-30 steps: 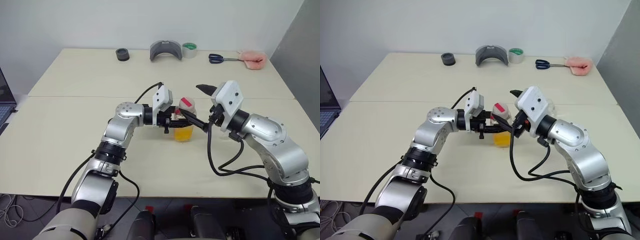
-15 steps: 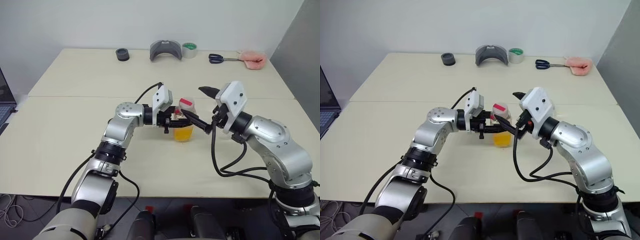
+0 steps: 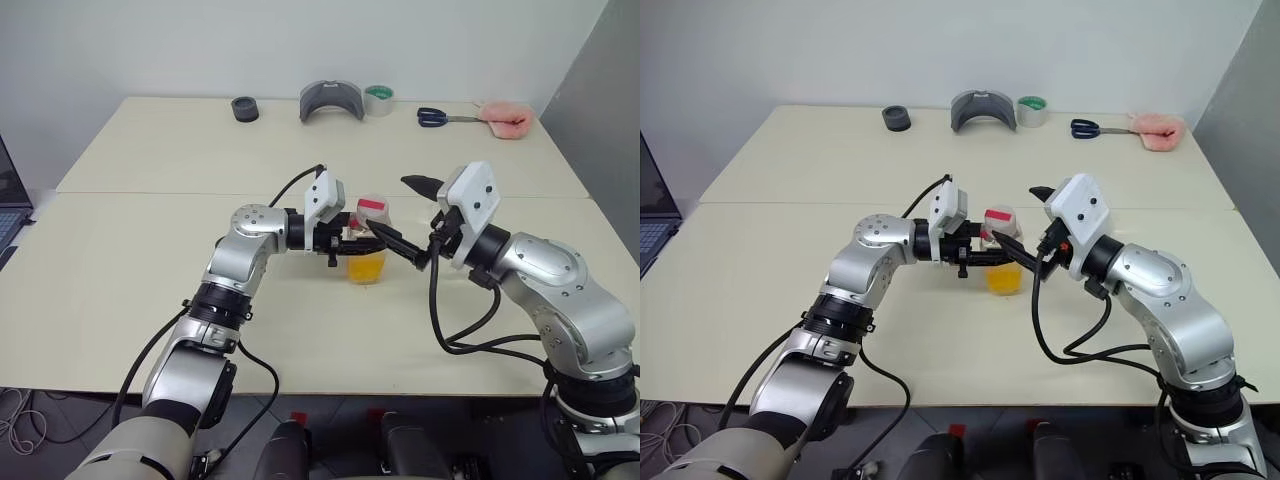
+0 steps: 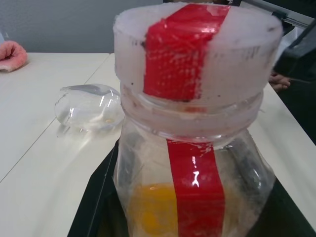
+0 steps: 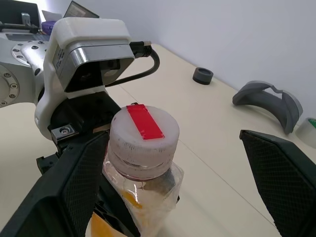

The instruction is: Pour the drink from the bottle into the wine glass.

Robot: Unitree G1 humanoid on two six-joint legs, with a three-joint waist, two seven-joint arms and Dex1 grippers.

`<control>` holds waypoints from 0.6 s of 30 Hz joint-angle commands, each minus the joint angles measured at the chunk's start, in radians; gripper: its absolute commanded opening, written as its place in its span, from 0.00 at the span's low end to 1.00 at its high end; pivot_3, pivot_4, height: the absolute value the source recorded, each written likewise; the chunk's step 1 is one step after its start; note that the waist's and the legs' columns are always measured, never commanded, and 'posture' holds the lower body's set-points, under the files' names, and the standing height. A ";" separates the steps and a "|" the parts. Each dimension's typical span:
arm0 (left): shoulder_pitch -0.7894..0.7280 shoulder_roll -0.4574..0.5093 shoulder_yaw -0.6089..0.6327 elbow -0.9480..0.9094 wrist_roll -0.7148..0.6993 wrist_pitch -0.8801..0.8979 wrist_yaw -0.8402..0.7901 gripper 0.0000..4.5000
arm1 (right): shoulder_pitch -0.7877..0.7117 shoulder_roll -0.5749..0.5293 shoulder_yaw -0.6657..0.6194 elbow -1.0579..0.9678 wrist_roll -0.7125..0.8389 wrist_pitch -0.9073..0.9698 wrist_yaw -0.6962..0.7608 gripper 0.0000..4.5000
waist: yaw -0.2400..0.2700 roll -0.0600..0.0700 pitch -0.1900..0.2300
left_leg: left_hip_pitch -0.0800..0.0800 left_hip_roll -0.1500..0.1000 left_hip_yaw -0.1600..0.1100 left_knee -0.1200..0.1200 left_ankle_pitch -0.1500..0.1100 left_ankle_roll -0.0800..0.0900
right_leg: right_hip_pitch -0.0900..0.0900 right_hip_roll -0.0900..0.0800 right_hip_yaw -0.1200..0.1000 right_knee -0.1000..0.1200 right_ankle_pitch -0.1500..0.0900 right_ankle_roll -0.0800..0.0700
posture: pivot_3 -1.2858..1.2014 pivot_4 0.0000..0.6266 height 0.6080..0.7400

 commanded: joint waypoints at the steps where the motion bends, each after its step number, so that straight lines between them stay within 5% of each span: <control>1: -0.010 0.005 0.018 -0.033 -0.015 -0.021 -0.008 0.40 | 0.002 -0.013 -0.052 -0.027 0.002 -0.003 -0.015 1.00 | 0.000 0.000 0.000 | 0.000 0.000 0.000 0.000 0.000 0.000 | 0.000 0.000 0.000 0.000 0.000 0.000 | 0.52 0.24 1.00; 18: -0.010 0.008 0.017 -0.027 -0.014 -0.026 -0.010 0.40 | 0.008 -0.020 -0.060 -0.027 0.004 -0.005 -0.017 1.00 | 0.000 0.000 0.000 | 0.000 0.000 0.000 0.000 0.000 0.000 | 0.000 0.000 0.000 0.000 0.000 0.000 | 0.52 0.24 1.00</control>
